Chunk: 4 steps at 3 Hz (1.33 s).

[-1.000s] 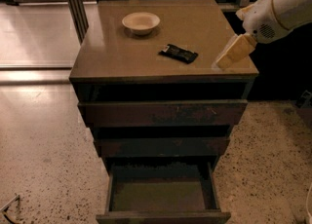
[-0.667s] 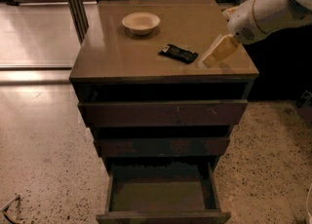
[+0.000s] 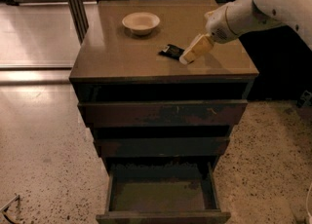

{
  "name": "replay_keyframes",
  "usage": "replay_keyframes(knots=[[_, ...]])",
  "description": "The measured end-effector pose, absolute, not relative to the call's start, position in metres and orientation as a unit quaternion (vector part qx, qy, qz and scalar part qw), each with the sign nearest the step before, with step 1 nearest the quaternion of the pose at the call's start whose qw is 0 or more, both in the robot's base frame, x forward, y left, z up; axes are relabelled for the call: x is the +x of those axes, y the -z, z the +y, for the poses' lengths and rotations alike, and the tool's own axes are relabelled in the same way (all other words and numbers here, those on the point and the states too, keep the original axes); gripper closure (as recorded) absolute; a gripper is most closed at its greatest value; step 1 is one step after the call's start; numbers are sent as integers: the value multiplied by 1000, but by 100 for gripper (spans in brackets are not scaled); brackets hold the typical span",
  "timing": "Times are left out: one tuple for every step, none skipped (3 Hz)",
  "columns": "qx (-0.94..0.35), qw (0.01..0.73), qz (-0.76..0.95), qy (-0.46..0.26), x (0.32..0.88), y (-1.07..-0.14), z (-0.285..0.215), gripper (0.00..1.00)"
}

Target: Place rxbar chocolate into bottom drawer

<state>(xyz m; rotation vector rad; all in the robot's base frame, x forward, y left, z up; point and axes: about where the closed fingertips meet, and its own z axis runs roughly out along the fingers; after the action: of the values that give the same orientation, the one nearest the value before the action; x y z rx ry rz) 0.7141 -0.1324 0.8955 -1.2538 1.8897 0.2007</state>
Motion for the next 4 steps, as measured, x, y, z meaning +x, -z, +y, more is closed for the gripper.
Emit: replay_keyframes(knots=[[-493, 408, 763, -94, 737, -878, -118, 0], [-486, 389, 775, -105, 749, -861, -109, 0], [-483, 372, 785, -111, 756, -846, -103, 0], [-484, 361, 789, -112, 758, -834, -100, 0]])
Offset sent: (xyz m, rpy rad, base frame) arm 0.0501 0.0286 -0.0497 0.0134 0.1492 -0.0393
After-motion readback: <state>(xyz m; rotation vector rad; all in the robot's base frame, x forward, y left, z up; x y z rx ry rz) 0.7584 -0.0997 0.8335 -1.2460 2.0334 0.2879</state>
